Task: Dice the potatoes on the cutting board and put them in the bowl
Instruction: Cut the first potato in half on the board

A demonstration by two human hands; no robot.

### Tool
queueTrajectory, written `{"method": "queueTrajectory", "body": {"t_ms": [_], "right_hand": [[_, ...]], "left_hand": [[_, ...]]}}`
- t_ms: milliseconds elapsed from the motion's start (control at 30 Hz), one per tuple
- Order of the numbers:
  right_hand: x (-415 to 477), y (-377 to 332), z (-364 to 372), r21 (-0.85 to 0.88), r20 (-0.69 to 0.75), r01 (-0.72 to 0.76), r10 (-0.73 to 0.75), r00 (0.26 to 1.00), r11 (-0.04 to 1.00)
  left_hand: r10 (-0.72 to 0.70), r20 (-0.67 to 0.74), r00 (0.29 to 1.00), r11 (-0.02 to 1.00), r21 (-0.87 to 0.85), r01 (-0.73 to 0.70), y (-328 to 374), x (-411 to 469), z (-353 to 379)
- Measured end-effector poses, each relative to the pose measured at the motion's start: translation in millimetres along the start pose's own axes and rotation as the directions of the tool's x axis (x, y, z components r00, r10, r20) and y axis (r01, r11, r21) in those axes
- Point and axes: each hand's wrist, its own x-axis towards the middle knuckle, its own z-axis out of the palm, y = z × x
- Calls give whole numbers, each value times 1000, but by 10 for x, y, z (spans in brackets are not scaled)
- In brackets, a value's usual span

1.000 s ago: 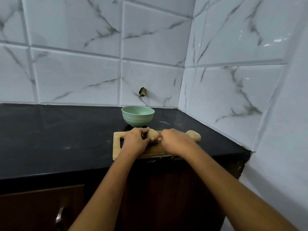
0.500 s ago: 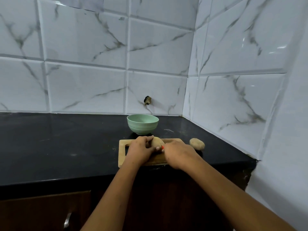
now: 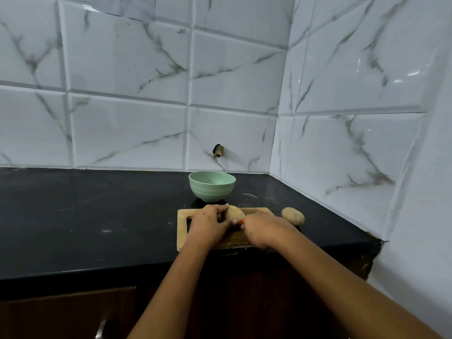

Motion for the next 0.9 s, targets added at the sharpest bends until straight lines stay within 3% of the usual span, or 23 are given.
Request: {"method": "queueTrajectory", "body": {"t_ms": [233,900], "right_hand": [[-153,96,32,2,68,20,-20,998,1000],[-212,-22,99,32,1,-53,53,999,998]], "left_hand": [[-10,25,1000,1000,7,10,-3,8,-15],[-58,-119,991,996,54,64,101,-106,30]]}}
